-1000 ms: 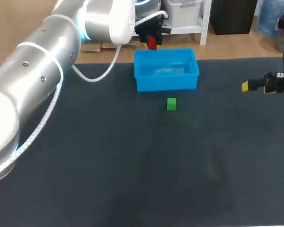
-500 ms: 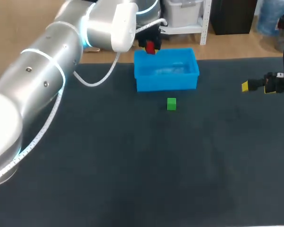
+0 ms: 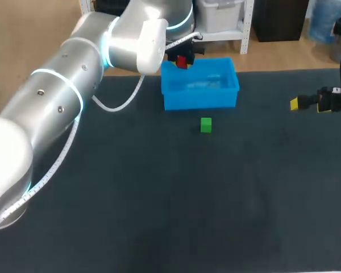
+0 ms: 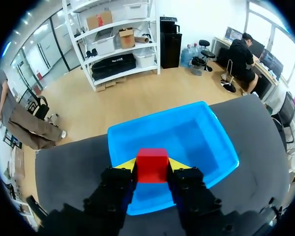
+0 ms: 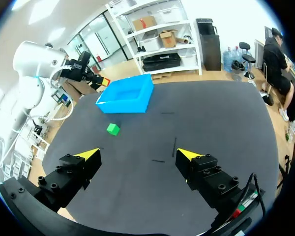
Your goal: Use the left arm to pick the red cube and place it into the blue plastic box first, then use the right arm to grasp the green cube and put it into the same blue plastic box after the first action is fully finished.
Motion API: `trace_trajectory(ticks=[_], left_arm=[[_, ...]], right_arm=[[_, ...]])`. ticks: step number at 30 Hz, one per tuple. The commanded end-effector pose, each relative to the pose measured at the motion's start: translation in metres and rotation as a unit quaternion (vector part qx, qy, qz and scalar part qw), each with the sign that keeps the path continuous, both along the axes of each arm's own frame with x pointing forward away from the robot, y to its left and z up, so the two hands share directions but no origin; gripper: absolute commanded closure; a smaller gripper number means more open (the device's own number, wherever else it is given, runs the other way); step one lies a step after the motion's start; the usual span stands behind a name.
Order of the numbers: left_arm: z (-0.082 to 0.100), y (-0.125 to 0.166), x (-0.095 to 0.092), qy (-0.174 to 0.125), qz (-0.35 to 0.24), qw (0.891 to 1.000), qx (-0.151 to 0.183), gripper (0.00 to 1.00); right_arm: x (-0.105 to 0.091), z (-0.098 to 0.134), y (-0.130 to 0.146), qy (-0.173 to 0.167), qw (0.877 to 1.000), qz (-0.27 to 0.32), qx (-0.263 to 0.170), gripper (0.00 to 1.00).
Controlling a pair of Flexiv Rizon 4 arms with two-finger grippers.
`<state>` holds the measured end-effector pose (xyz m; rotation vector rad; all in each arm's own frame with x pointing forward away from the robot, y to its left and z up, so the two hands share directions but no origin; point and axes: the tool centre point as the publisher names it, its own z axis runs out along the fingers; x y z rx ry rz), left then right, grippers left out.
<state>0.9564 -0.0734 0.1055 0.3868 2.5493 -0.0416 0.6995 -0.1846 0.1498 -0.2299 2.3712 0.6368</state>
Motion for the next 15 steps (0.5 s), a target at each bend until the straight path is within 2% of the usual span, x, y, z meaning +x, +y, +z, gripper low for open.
trace_trajectory(ticks=[1, 5, 6, 7, 8, 9, 15], left_arm=[[-0.0064, -0.0075, 0.018, 0.11, 0.007, 0.993, 0.035, 1.0], [-0.0106, -0.008, 0.0179, 0.114, 0.006, 0.993, 0.04, 1.0], [-0.0111, -0.0081, 0.0178, 0.115, 0.006, 0.993, 0.04, 0.94], [-0.0118, -0.0082, 0.0176, 0.116, 0.004, 0.992, 0.042, 0.51], [-0.0122, -0.0082, 0.0174, 0.116, 0.004, 0.992, 0.043, 0.03], [-0.0122, -0.0082, 0.0174, 0.116, 0.004, 0.992, 0.043, 0.0], [-0.0122, -0.0082, 0.0174, 0.116, 0.004, 0.992, 0.043, 0.0]], right_arm=[[0.0004, 0.0, 0.0, 0.0, 1.0, 0.0, -0.001, 0.0], [0.0004, 0.0, 0.0, 0.0, 1.0, 0.0, -0.001, 0.0], [0.0004, 0.0, 0.0, 0.0, 1.0, 0.0, -0.001, 0.0], [0.0004, 0.0, 0.0, 0.0, 1.0, 0.0, -0.001, 0.0], [0.0004, 0.0, 0.0, 0.0, 1.0, 0.0, -0.001, 0.0], [0.0004, 0.0, 0.0, 0.0, 1.0, 0.0, -0.001, 0.0], [0.0004, 0.0, 0.0, 0.0, 1.0, 0.0, -0.001, 0.0]])
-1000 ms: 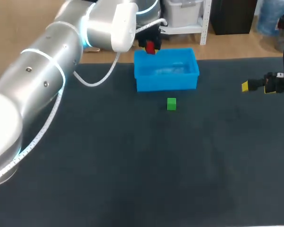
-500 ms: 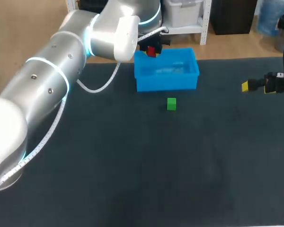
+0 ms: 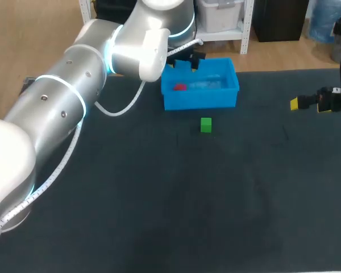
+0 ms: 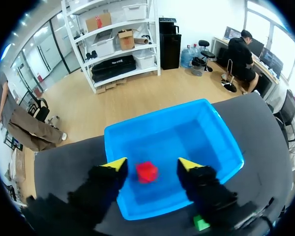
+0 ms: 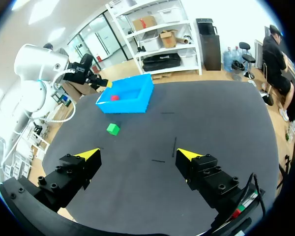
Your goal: Use the left arm to pick the red cube and place it into the blue plastic box first, then use the right arm to grasp the green cube and put it into the same blue plastic box after the first action is fully finished.
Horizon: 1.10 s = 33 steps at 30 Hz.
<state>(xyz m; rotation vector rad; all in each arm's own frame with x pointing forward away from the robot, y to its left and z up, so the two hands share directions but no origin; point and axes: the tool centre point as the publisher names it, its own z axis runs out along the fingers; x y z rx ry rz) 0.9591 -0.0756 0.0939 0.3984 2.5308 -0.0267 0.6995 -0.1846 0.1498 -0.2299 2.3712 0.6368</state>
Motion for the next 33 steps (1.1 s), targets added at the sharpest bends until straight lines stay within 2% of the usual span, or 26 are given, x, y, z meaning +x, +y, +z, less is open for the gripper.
trace_trajectory(ticks=[1, 26, 33], left_arm=[[-0.001, -0.006, 0.015, 0.125, 0.008, 0.991, 0.038, 0.0], [-0.001, -0.006, 0.015, 0.125, 0.008, 0.991, 0.038, 0.0], [0.014, 0.004, 0.009, 0.109, 0.019, 0.994, 0.023, 0.0]], right_arm=[[0.0, 0.0, 0.0, 0.0, 1.0, 0.0, -0.001, 0.0], [0.0, 0.0, 0.0, 0.0, 1.0, 0.0, -0.001, 0.0], [0.0, 0.0, 0.0, 0.0, 1.0, 0.0, -0.001, 0.0]])
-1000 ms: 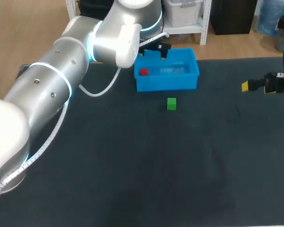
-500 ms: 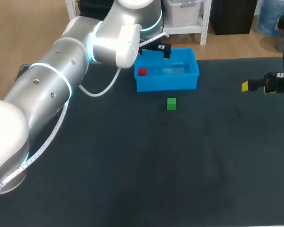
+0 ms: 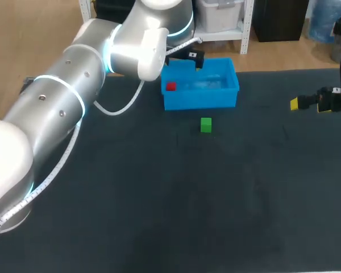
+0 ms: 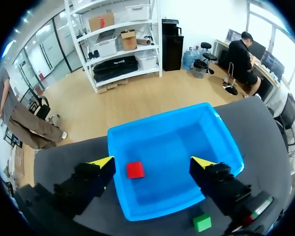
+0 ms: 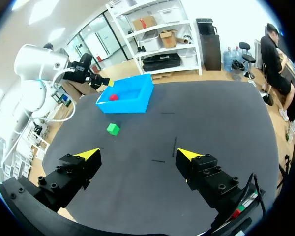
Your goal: Use the left arm to pick the red cube and place it into the blue plastic box first, then use the right arm to grasp the green cube and put it into the same blue plastic box after the first action is fully finished.
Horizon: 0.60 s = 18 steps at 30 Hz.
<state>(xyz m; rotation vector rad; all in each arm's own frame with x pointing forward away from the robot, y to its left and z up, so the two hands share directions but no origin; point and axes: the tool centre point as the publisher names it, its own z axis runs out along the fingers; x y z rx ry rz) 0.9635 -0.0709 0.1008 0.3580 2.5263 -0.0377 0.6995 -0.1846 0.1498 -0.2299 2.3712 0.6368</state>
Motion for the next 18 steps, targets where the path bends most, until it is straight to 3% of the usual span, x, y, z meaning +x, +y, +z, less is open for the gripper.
trace_trajectory(ticks=[1, 18], left_arm=[[0.01, 0.0, 0.003, 0.111, 0.004, 0.993, 0.028, 0.0], [0.039, 0.021, -0.052, 0.085, -0.028, 0.996, -0.01, 0.0]], right_arm=[[0.0, 0.0, 0.0, 0.0, 1.0, 0.0, -0.001, 0.0], [0.0, 0.0, 0.0, 0.0, 1.0, 0.0, -0.001, 0.0]])
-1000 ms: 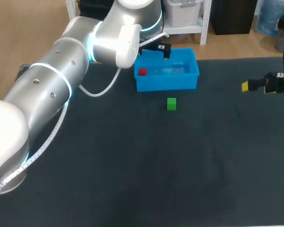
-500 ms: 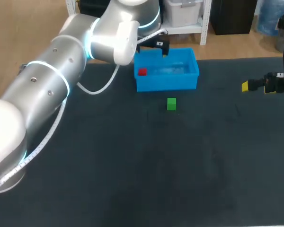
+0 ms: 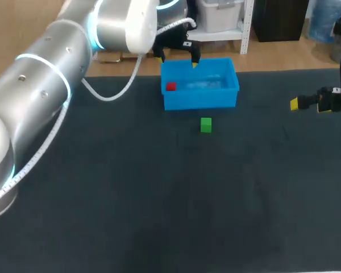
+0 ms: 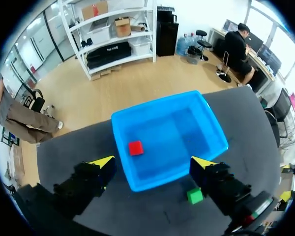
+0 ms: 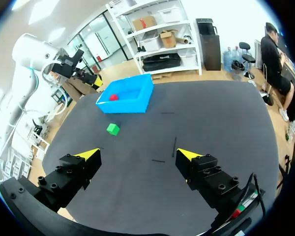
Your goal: Use the left arm to pick the red cube and place it into the blue plastic box first, then use the right arm to grasp the green cube and put it into the same blue plastic box after the first action is fully finished.
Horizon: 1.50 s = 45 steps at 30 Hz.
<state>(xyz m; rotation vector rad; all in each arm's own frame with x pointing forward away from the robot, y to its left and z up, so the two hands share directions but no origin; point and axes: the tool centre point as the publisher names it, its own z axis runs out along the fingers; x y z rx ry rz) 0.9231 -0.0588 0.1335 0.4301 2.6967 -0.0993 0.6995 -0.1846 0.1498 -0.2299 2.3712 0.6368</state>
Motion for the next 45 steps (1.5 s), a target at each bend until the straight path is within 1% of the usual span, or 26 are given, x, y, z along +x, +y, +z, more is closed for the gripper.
trace_trajectory(ticks=[1, 8, 16, 19, 21, 22, 24, 25, 27, 28, 36, 41, 45], left_arm=[[0.006, 0.011, -0.015, -0.008, -0.004, 1.0, -0.01, 0.0], [0.01, 0.026, -0.033, -0.018, 0.002, 0.999, -0.036, 0.0], [0.017, 0.04, -0.052, -0.034, 0.007, 0.997, -0.076, 0.0], [0.017, 0.044, -0.059, -0.042, 0.006, 0.995, -0.09, 0.0], [0.017, 0.047, -0.063, -0.049, 0.004, 0.995, -0.091, 0.0], [0.017, 0.049, -0.065, -0.05, 0.005, 0.994, -0.099, 0.0], [0.016, 0.053, -0.068, -0.052, 0.006, 0.994, -0.1, 0.0], [0.015, 0.055, -0.069, -0.056, 0.008, 0.992, -0.111, 0.0], [0.016, 0.059, -0.072, -0.063, 0.008, 0.991, -0.115, 0.0], [0.016, 0.06, -0.073, -0.067, 0.006, 0.99, -0.124, 0.0], [0.013, 0.065, -0.086, -0.086, 0.002, 0.987, -0.136, 0.0], [0.011, 0.068, -0.093, -0.1, -0.001, 0.984, -0.15, 0.0], [0.01, 0.071, -0.098, -0.103, -0.001, 0.982, -0.157, 0.0]], right_arm=[[0.0, 0.0, 0.0, 0.0, 1.0, 0.0, -0.001, 0.0], [0.0, 0.0, 0.0, 0.0, 1.0, 0.0, -0.001, 0.0], [0.0, 0.0, 0.0, 0.0, 1.0, 0.0, -0.001, 0.0], [0.0, 0.0, 0.0, 0.0, 1.0, 0.0, -0.001, 0.0], [0.0, 0.0, 0.0, 0.0, 1.0, 0.0, -0.001, 0.0], [0.0, 0.0, 0.0, 0.0, 1.0, 0.0, -0.001, 0.0], [0.0, 0.0, 0.0, 0.0, 1.0, 0.0, -0.001, 0.0], [0.0, 0.0, 0.0, 0.0, 1.0, 0.0, -0.001, 0.0], [0.0, 0.0, 0.0, 0.0, 1.0, 0.0, -0.001, 0.0], [0.0, 0.0, 0.0, 0.0, 1.0, 0.0, -0.001, 0.0], [0.0, 0.0, 0.0, 0.0, 1.0, 0.0, -0.001, 0.0], [0.0, 0.0, 0.0, 0.0, 1.0, 0.0, -0.001, 0.0], [0.0, 0.0, 0.0, 0.0, 1.0, 0.0, -0.001, 0.0]])
